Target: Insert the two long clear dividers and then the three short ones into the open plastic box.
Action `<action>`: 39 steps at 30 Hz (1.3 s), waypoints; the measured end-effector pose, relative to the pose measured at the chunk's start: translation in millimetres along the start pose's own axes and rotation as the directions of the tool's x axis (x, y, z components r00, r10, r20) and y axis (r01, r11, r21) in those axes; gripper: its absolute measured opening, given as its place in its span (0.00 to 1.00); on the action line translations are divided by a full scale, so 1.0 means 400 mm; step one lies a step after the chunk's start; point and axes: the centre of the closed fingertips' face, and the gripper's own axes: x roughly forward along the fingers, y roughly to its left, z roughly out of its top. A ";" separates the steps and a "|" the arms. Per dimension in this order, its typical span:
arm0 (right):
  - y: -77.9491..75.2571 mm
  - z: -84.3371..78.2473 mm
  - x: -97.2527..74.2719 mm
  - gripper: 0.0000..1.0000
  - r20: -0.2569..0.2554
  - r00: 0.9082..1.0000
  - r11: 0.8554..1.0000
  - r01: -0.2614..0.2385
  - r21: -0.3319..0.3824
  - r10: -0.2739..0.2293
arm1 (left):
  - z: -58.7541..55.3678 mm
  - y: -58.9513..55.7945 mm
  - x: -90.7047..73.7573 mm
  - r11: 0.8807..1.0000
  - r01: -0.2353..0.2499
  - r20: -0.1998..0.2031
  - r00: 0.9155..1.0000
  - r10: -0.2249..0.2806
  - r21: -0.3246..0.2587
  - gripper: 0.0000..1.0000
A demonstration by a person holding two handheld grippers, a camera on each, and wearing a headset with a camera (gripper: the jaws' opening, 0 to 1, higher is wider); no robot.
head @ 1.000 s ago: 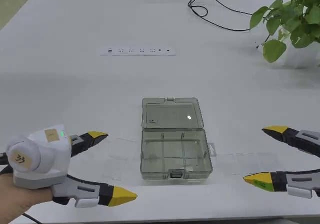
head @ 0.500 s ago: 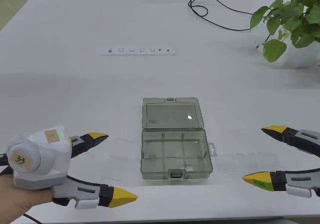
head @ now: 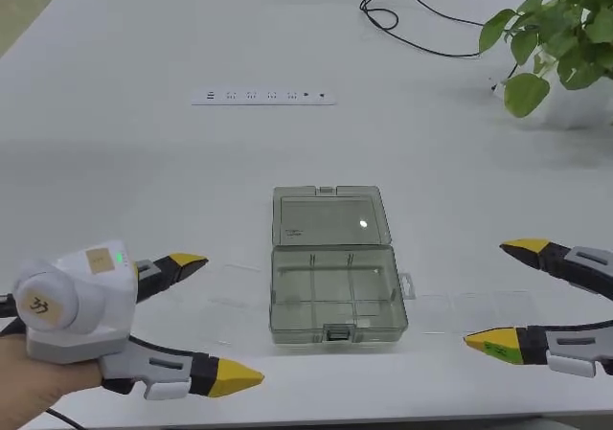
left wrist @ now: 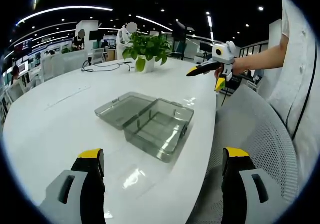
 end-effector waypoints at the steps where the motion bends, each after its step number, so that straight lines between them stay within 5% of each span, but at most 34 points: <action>1: 0.000 0.000 0.000 0.81 0.000 1.000 1.000 -0.001 0.000 0.001 | 0.000 0.000 0.000 1.000 0.000 0.000 1.000 0.000 0.000 1.00; 25: 0.002 0.003 0.005 0.81 0.002 1.000 1.000 -0.004 0.000 0.004 | -0.004 0.009 -0.004 1.000 -0.010 -0.002 1.000 0.010 -0.010 1.00; 39: 0.003 0.006 0.006 0.80 0.005 1.000 1.000 -0.004 0.001 0.004 | -0.012 0.065 -0.032 0.997 -0.063 -0.014 0.998 0.063 -0.043 0.99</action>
